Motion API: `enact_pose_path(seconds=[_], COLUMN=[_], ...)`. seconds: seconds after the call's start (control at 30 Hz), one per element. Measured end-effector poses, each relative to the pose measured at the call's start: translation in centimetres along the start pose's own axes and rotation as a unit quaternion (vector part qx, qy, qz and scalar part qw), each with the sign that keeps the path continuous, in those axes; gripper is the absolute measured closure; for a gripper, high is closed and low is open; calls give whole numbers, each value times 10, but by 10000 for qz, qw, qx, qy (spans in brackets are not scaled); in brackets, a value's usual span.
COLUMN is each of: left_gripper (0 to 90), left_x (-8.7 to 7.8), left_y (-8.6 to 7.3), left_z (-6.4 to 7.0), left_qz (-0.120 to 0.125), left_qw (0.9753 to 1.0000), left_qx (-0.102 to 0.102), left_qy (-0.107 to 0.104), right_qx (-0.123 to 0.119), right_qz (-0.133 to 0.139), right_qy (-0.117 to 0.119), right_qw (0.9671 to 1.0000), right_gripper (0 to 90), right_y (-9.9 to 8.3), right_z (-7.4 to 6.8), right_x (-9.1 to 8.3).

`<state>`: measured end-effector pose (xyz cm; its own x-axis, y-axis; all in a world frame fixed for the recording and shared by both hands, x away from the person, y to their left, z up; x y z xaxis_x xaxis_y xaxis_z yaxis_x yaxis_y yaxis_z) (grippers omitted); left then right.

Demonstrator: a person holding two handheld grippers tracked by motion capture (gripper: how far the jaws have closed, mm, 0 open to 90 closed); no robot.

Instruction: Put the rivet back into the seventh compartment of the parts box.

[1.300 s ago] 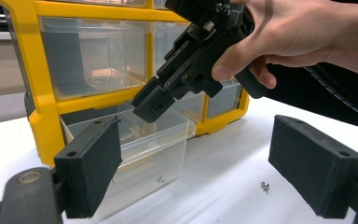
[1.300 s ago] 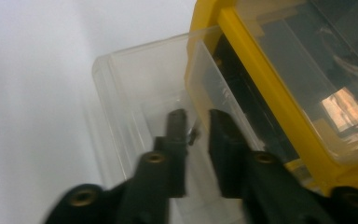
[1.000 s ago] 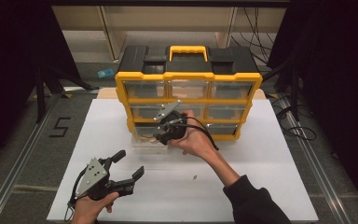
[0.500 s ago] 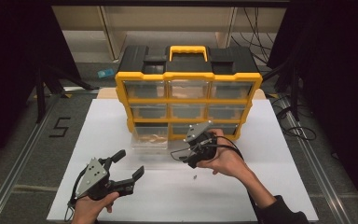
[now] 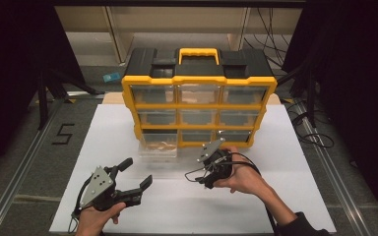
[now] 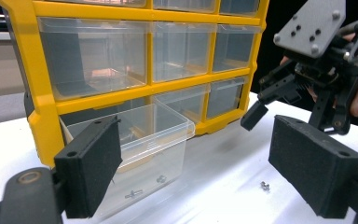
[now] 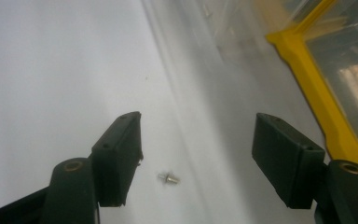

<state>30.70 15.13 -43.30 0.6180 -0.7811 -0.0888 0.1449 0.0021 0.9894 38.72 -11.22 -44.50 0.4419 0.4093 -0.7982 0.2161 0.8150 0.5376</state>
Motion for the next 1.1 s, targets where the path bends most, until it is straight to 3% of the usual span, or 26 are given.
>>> enact_pose_path(seconds=[0.2,0.57,0.87,1.1], left_gripper=[166,166,166,166], left_x=[0,0,0,0], left_y=[0,0,0,0], left_z=[0,0,0,0], left_qz=[1,6,-3,7], left_qw=[10000,10000,10000,10000], left_qx=[0,-1,-8,1], left_qy=[-3,-12,-13,-16], right_qx=[-95,-89,-87,-287], right_qz=[-61,-445,-633,-770], right_qy=[68,160,214,367], right_qw=[9999,9988,9977,9959], right_gripper=[346,309,334,399], right_y=[-6,-19,-28,-31], right_z=[-4,-9,-7,-11], right_x=[3,13,19,28])
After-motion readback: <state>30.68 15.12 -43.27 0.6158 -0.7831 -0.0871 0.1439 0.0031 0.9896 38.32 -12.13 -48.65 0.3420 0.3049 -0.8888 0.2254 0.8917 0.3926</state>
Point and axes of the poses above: each handheld gripper's, and its own axes: x roughly forward along the jaws, y roughly out of its top, z roughly to its right, the point moved 4 cm from there along x, roughly forward along the jaws, and after that the axes turned 11 degrees about -y, right-handed, at the moved point
